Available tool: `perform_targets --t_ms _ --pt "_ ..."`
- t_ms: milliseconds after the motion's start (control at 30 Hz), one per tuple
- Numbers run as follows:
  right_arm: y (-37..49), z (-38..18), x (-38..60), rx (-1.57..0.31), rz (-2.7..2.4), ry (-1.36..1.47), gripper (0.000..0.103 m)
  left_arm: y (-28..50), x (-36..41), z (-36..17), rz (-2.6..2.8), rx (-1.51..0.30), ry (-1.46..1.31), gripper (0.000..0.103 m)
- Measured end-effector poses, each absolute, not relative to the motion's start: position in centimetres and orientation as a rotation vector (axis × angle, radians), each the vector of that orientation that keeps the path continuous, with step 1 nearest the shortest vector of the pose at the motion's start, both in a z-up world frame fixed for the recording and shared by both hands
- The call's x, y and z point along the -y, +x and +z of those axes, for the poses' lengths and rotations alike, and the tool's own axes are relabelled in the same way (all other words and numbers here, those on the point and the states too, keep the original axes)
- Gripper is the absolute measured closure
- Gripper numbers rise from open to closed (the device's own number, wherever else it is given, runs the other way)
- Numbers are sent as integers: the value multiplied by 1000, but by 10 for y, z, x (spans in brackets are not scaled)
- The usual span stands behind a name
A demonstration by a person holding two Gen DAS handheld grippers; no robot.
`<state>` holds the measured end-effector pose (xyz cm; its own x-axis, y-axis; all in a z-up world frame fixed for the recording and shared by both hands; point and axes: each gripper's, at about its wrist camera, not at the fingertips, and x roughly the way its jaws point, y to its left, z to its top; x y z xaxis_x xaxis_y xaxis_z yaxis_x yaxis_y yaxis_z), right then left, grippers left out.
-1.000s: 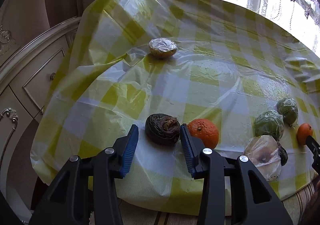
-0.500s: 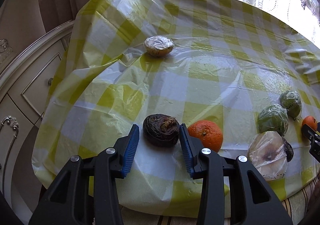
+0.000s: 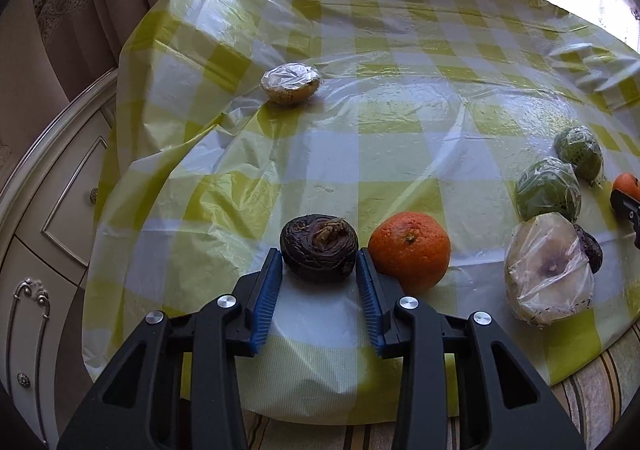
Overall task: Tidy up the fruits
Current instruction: 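Grasp the dark dried fruit with the left tool while the right tool grasps the orange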
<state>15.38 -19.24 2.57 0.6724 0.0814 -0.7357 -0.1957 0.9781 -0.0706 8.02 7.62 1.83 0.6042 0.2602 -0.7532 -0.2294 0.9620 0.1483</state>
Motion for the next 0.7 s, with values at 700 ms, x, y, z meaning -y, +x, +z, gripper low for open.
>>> perform_targets --t_ms 700 --pt "133 40 203 -768 144 -131 59 61 -66 40 308 -779 53 70"
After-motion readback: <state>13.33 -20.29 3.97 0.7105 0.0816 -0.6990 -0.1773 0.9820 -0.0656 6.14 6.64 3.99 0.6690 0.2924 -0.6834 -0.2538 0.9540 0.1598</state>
